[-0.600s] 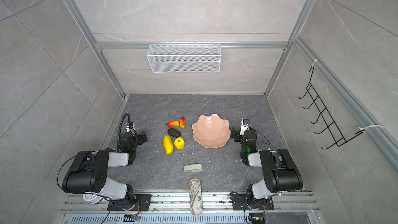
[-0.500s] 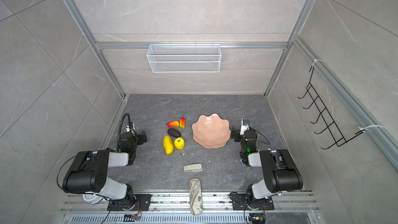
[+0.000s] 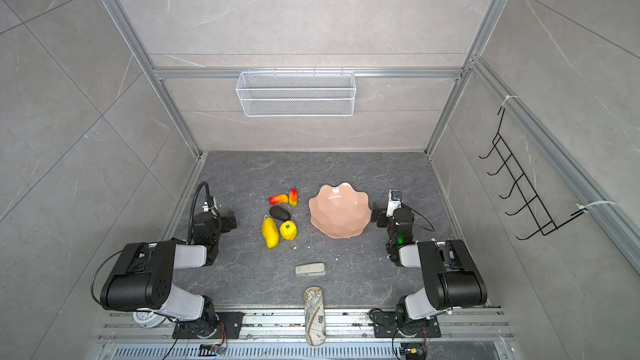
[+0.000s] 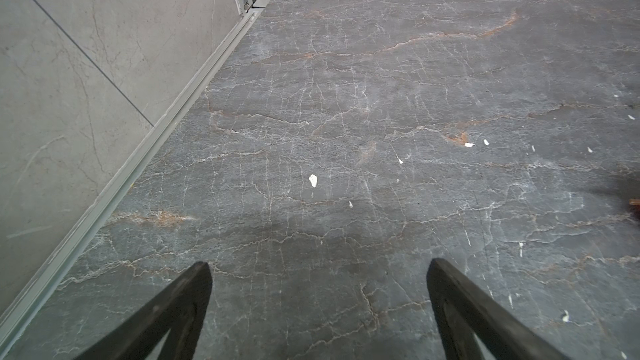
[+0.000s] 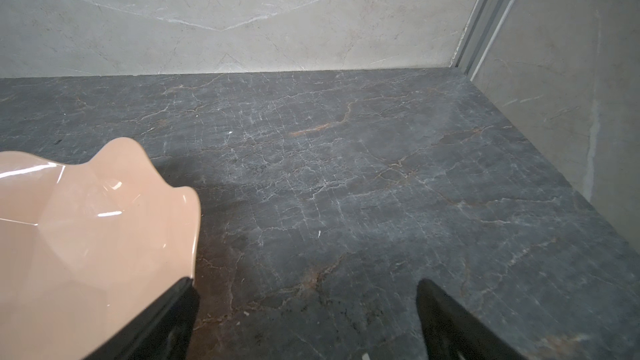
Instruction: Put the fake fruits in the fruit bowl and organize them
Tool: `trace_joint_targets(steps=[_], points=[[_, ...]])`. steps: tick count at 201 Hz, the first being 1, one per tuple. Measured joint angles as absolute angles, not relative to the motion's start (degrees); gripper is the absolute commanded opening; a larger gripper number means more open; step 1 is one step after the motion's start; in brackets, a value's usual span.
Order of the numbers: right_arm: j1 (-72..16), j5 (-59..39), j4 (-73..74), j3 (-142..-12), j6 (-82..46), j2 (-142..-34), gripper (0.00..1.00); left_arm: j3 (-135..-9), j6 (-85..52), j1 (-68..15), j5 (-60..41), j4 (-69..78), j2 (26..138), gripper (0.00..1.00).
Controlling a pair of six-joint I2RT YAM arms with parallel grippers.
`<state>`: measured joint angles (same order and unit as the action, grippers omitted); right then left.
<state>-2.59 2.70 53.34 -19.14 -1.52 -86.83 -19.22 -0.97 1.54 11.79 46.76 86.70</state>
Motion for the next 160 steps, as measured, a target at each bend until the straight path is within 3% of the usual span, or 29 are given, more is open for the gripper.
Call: trace_joint_targets(steps=[117,140,160], points=[[-2.6,2.4,52.8,-19.2,-1.5,-86.5,1.0,-19.2,-1.2,1.2,10.9,46.5,86.4,1.0],[-2.7,5.0,39.2,-21.8,-2.3,-78.1,1.0,-21.7,-1.1,-0.8,11.8,35.1,79.6,1.0],[-3.5,7.6,24.0,-32.1,-3.3,-69.1,1.0,-28.8,-2.2,-2.2,10.7,22.0,69.6,1.0]])
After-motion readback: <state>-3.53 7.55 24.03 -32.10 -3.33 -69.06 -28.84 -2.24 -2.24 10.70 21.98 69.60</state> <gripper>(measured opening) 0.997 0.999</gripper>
